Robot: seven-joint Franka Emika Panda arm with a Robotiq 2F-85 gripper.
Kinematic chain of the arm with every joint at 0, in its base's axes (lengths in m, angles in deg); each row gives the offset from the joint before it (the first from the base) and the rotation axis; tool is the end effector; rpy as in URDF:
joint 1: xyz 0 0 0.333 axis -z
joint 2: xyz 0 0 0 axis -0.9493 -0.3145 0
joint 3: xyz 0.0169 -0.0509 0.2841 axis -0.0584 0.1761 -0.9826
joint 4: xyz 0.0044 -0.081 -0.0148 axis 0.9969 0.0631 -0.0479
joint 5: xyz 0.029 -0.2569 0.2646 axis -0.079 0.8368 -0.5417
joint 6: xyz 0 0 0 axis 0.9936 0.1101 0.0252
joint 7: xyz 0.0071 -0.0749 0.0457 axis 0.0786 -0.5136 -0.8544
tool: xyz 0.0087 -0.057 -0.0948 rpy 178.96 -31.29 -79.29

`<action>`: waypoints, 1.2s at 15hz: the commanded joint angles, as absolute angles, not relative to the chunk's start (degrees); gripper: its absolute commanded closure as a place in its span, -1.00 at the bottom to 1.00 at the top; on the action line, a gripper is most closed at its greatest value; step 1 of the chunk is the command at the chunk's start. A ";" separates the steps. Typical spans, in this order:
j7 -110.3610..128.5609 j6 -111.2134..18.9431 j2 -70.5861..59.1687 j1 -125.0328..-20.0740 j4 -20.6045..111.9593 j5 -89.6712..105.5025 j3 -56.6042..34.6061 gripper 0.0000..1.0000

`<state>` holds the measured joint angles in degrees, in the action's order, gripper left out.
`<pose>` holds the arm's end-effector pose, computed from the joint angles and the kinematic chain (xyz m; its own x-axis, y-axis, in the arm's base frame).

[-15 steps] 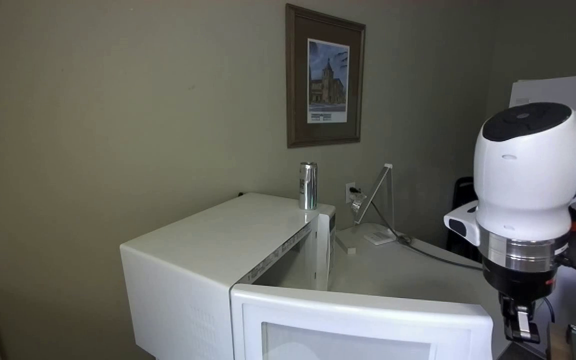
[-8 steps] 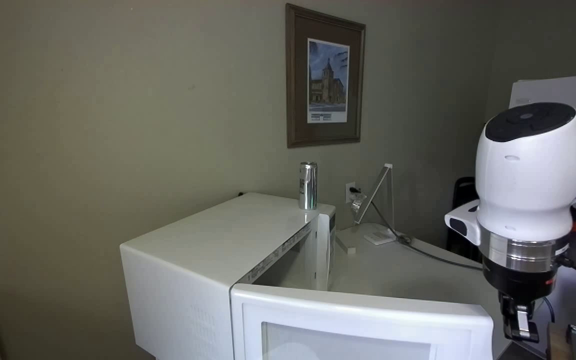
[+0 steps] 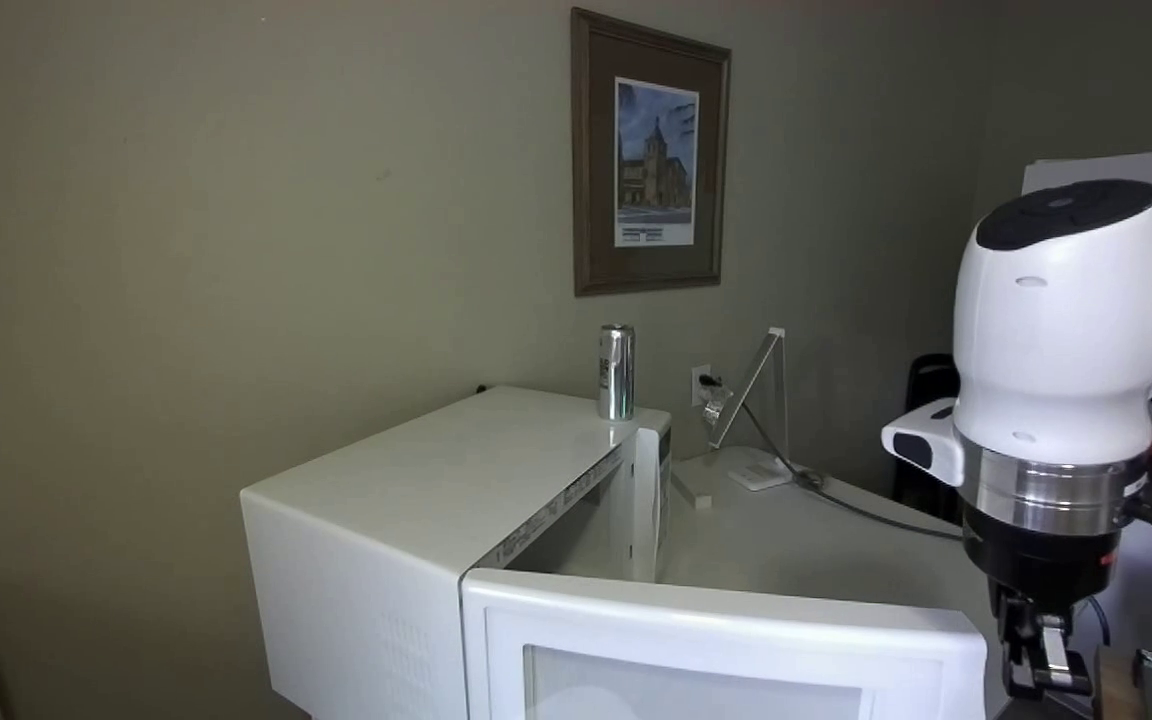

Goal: Close the door to the microwave

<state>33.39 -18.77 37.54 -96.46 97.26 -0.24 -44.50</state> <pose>0.2155 0.3047 0.3892 0.9425 0.3123 -0.1187 0.3321 -0.9145 0.2312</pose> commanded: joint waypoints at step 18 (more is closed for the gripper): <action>67.92 -36.59 35.86 -82.47 106.37 34.02 -51.70 1.00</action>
